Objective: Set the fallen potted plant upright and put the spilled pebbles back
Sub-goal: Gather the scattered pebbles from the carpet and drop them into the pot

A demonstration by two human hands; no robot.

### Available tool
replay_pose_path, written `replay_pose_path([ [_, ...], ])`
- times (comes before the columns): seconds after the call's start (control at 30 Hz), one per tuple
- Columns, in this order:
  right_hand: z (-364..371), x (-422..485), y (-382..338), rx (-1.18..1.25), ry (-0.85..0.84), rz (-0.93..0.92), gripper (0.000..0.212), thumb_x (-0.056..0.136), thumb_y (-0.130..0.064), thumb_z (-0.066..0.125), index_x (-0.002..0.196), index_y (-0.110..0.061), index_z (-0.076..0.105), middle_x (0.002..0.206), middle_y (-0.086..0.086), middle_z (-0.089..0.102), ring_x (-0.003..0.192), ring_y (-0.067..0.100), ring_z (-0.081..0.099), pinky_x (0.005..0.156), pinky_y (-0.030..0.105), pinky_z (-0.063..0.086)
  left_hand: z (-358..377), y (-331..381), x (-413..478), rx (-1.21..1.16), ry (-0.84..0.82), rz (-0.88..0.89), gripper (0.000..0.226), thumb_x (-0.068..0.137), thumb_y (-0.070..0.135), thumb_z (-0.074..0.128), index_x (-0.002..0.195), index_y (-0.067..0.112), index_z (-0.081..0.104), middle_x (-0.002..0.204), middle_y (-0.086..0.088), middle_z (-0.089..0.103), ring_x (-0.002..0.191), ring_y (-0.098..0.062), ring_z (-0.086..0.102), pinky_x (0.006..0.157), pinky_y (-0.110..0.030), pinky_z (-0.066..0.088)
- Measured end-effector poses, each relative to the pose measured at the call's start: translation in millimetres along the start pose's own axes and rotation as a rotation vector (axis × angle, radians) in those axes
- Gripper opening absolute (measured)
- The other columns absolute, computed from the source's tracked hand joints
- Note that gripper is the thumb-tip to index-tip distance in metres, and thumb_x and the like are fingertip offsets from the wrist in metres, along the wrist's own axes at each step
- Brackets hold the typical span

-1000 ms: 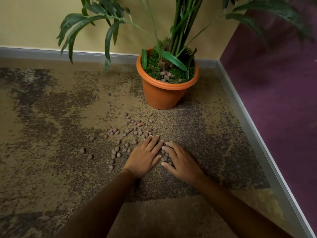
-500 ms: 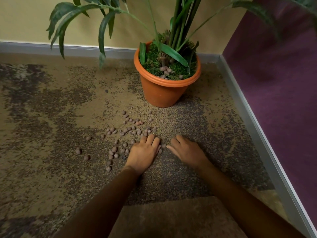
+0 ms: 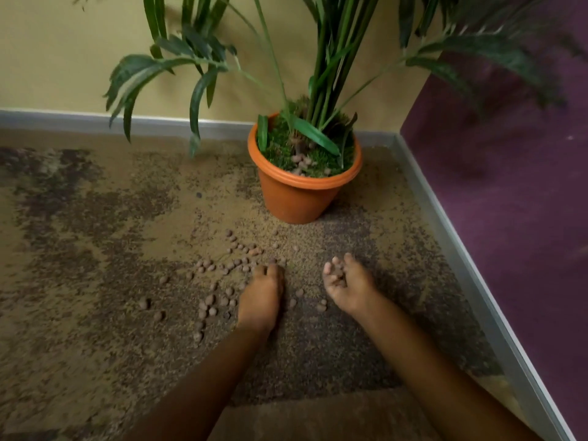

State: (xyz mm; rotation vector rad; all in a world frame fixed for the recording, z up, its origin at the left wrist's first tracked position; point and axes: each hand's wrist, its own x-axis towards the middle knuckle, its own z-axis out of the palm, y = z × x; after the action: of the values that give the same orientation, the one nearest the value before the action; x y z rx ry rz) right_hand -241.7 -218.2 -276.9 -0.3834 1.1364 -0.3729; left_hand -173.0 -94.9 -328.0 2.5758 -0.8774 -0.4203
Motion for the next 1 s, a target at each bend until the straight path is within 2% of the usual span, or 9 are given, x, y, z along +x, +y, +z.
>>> replay_pose_path([
  [0.13,36.6,-25.0,-20.8,0.187,-0.102,0.034,0.037,0.102,-0.011,0.032,0.069,0.0,0.047,0.074,0.01,0.044,0.073,0.019,0.053,0.108,0.035,0.04,-15.3,11.1,9.8,-0.825,-0.083,-0.308,0.022,0.1,0.014,0.038,0.087,0.007,0.054,0.068,-0.013,0.058,0.042,-0.003,0.053,0.045,-0.02,0.041],
  [0.23,67.2,-46.1,-40.6,0.197,-0.226,-0.004,0.033,0.1,-0.005,0.031,0.08,0.001,0.056,0.077,0.012,0.048,0.126,0.02,0.05,0.112,0.04,0.032,-33.3,18.9,18.7,-1.561,-0.23,-0.696,0.039,0.101,0.014,0.034,0.063,0.012,0.042,0.036,-0.003,0.044,0.017,-0.002,0.033,0.022,-0.006,0.021],
  [0.3,86.1,-58.3,-52.4,0.163,-0.29,-0.058,0.036,0.1,-0.005,0.029,0.126,-0.004,0.053,0.11,0.019,0.061,0.141,0.023,0.034,0.115,0.04,0.028,-45.7,20.4,22.9,-1.799,-0.277,-0.789,0.038,0.101,0.015,0.031,0.065,0.013,0.043,0.028,0.002,0.045,0.018,-0.003,0.038,0.02,-0.006,0.024],
  [0.37,107.7,-65.4,-62.7,0.107,-0.321,-0.113,0.043,0.102,-0.007,0.026,0.144,0.001,0.027,0.15,0.019,0.036,0.144,0.026,0.024,0.12,0.038,0.02,-56.2,22.2,23.7,-1.892,-0.263,-0.797,0.035,0.1,0.012,0.029,0.069,0.01,0.046,0.029,0.0,0.048,0.02,-0.006,0.045,0.021,-0.008,0.03],
  [0.5,139.1,-68.3,-75.4,-0.016,-0.258,-0.177,0.032,0.101,-0.008,0.029,0.124,0.007,0.046,0.108,0.015,0.057,0.12,0.029,0.053,0.118,0.037,0.025,-70.1,29.1,22.9,-1.926,-0.224,-0.826,0.033,0.1,0.01,0.029,0.077,0.004,0.052,0.058,-0.011,0.053,0.051,-0.02,0.056,0.029,-0.016,0.046],
  [0.67,149.7,-71.8,-74.7,-0.156,-0.221,-0.227,0.042,0.095,0.008,0.024,0.136,0.009,0.032,0.147,0.02,0.033,0.138,0.034,0.033,0.114,0.043,0.028,-100.6,46.9,28.8,-1.879,-0.176,-0.712,0.041,0.099,0.006,0.025,0.136,-0.001,0.042,0.081,-0.016,0.055,0.092,-0.026,0.059,0.107,-0.035,0.037],
  [0.77,144.0,-71.2,-72.9,-0.152,-0.215,-0.231,0.046,0.092,0.012,0.021,0.137,0.01,0.03,0.149,0.022,0.028,0.14,0.034,0.028,0.116,0.043,0.022,-127.5,58.5,39.4,-1.858,-0.129,-0.642,0.042,0.098,0.004,0.023,0.135,-0.003,0.043,0.124,-0.022,0.057,0.123,-0.028,0.052,0.111,-0.035,0.033],
  [0.87,130.6,-67.6,-72.3,-0.109,-0.234,-0.244,0.052,0.092,0.014,0.018,0.144,0.01,0.018,0.155,0.023,0.017,0.146,0.031,0.015,0.12,0.038,0.012,-151.9,70.5,53.5,-1.902,-0.067,-0.562,0.039,0.099,0.007,0.022,0.117,-0.004,0.055,0.083,-0.014,0.054,0.097,-0.022,0.06,0.11,-0.032,0.038],
  [1.0,103.0,-65.6,-69.0,-0.081,-0.29,-0.249,0.051,0.092,0.014,0.015,0.143,0.011,0.02,0.154,0.025,0.022,0.145,0.033,0.018,0.121,0.036,0.013,-179.7,93.8,71.9,-1.908,0.008,-0.486,0.035,0.1,0.026,0.032,0.084,0.007,0.056,0.072,-0.007,0.043,0.069,-0.017,0.046,0.072,-0.023,0.046],
])
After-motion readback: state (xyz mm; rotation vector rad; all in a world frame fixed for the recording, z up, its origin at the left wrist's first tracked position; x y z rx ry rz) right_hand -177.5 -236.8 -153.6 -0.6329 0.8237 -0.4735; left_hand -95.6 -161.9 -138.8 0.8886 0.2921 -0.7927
